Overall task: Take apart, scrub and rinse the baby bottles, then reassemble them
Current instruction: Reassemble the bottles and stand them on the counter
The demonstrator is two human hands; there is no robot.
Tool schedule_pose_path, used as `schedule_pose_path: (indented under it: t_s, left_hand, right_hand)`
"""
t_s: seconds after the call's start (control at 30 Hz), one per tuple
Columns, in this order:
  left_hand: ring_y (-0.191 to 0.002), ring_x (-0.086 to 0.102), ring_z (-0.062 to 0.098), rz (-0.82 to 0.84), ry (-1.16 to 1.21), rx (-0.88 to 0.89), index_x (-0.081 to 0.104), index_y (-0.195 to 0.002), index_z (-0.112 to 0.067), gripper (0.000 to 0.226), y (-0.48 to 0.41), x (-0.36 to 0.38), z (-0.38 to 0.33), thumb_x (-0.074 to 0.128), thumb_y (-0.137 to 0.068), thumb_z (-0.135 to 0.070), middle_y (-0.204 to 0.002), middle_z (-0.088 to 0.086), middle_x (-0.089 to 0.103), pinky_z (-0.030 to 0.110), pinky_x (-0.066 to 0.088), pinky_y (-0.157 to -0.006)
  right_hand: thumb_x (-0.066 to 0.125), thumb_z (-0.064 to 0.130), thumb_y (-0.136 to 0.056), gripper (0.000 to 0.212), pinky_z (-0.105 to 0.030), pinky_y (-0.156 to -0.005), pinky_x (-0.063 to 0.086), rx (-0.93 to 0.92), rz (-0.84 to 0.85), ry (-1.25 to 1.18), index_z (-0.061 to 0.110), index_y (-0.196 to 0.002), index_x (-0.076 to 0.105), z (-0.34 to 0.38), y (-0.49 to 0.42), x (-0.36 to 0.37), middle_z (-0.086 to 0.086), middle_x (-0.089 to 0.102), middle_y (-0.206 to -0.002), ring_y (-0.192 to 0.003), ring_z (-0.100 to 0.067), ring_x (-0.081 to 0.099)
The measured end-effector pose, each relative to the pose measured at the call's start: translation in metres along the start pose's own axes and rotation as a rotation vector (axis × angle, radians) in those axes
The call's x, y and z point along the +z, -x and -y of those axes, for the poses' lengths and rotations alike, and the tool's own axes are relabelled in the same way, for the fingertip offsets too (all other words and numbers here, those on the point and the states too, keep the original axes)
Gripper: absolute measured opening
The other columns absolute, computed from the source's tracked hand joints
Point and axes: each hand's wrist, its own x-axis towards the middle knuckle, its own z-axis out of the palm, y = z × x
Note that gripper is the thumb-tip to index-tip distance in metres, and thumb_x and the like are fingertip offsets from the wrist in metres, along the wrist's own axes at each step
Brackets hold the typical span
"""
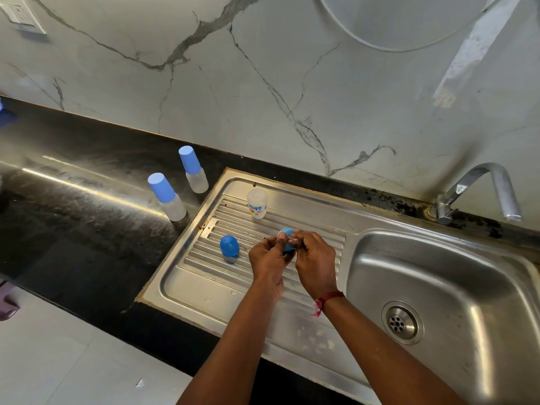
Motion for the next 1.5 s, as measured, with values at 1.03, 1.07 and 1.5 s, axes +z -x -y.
schedule_pose_path:
  t_s: [1.03, 1.07, 1.5]
  left_hand:
    - [-0.102, 0.065, 0.026, 0.301, 0.097, -0.155, 0.064, -0.107, -0.009, 0.016, -0.013, -0.03, -0.012, 0.052, -0.1, -0.017, -0.104, 0.012, 0.07, 0.041, 0.049, -0.095]
    - [-0.1, 0.066, 0.025, 0.302, 0.102, -0.159, 0.065, -0.106, -0.009, 0.017, -0.013, -0.03, -0.013, 0.052, -0.1, -0.017, -0.101, 0.011, 0.071, 0.04, 0.05, -0.094]
    - [-0.106, 0.066, 0.028, 0.363, 0.057, -0.049, 0.065, -0.104, -0.015, 0.016, -0.015, -0.031, -0.019, 0.056, -0.095, -0.024, -0.104, 0.008, 0.072, 0.042, 0.054, -0.093]
  right_hand:
    - [0.068, 0.003, -0.09, 0.023, -0.036, -0.077, 0.062, 0.454, 0.345, -0.379, 0.006, -0.113, 0.072, -0.006, -0.036, -0.01, -0.008, 0.07, -0.102, -0.089, -0.027, 0.07]
    - [0.068, 0.003, -0.09, 0.023, -0.037, -0.077, 0.062, 0.456, 0.341, -0.384, 0.006, -0.112, 0.072, -0.005, -0.036, -0.01, -0.007, 0.07, -0.099, -0.088, -0.028, 0.07]
    - [0.064, 0.006, -0.093, 0.028, -0.037, -0.082, 0.061, 0.475, 0.47, -0.502, 0.008, -0.121, 0.068, 0.001, -0.039, -0.016, -0.013, 0.071, -0.107, -0.095, -0.027, 0.071]
